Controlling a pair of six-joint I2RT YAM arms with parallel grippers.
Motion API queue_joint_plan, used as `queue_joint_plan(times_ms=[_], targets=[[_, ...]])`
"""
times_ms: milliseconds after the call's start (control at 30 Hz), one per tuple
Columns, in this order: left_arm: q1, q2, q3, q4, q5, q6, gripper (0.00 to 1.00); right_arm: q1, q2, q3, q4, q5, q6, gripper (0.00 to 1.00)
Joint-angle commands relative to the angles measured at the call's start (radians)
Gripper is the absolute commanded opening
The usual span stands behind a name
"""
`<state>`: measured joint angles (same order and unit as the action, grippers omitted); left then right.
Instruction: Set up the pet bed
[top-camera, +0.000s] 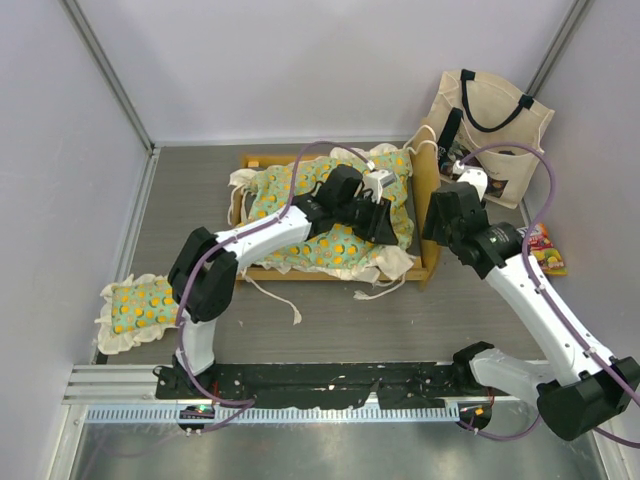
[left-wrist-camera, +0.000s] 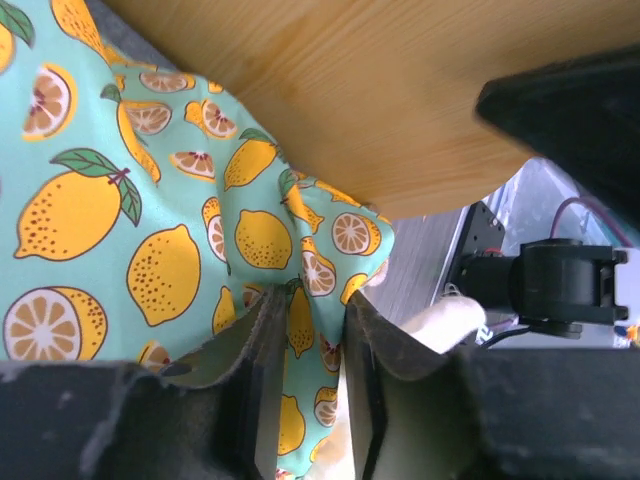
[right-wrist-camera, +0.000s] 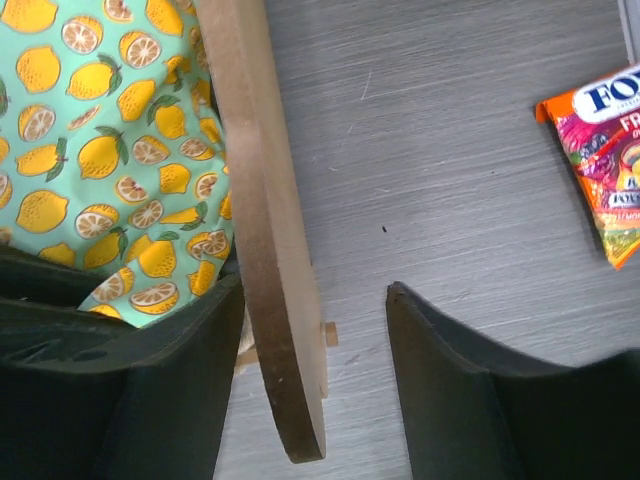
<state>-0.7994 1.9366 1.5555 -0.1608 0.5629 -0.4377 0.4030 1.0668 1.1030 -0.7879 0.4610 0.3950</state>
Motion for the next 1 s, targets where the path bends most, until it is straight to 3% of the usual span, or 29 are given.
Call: queue_joint_plan(times_ms=[0,33,67,100,167,267,433,633,700,867,967], targets=[[-0.017,-0.001,0.031,-0.032,0.025,0.007,0.36,-0.009,-0.004,-0.014,0.050,-0.083,-0.038,0.49],[-0.015,-0.008,0.025,-0.040,0.016,0.008,0.43,-0.009,0.001,-0.018,0.062,-0.096,-0.039,0.42],[-0.017,-0.024,0.023,-0.051,-0.018,0.020,0.46,-0.009,0.007,-0.025,0.073,-0.113,-0.041,0.26],[-0.017,-0.039,0.015,-0.057,-0.035,0.028,0.49,-0.009,0.010,-0.037,0.085,-0.148,-0.047,0.21],[-0.017,-0.094,-0.004,-0.077,-0.101,0.059,0.56,-0.009,0.028,-0.040,0.125,-0.185,-0.050,0.11],[-0.014,-0.162,-0.025,-0.111,-0.187,0.083,0.64,-0.009,0.067,-0.026,0.174,-0.231,-0.050,0.04],[-0.012,-0.258,-0.061,-0.158,-0.328,0.123,0.72,-0.009,0.203,0.037,0.254,-0.198,-0.096,0.04],[-0.024,-0.347,-0.176,-0.129,-0.328,0.105,0.71,-0.009,0.332,0.109,0.291,-0.215,-0.134,0.03],[-0.055,-0.384,-0.269,-0.067,-0.357,0.105,0.70,-0.010,0.329,0.104,0.302,-0.237,-0.119,0.02],[-0.216,-0.370,-0.417,0.090,-0.600,0.067,0.70,-0.010,0.302,0.067,0.308,-0.255,-0.105,0.02],[-0.262,-0.318,-0.506,0.312,-0.754,-0.011,0.68,-0.010,0.282,0.051,0.302,-0.266,-0.101,0.02]])
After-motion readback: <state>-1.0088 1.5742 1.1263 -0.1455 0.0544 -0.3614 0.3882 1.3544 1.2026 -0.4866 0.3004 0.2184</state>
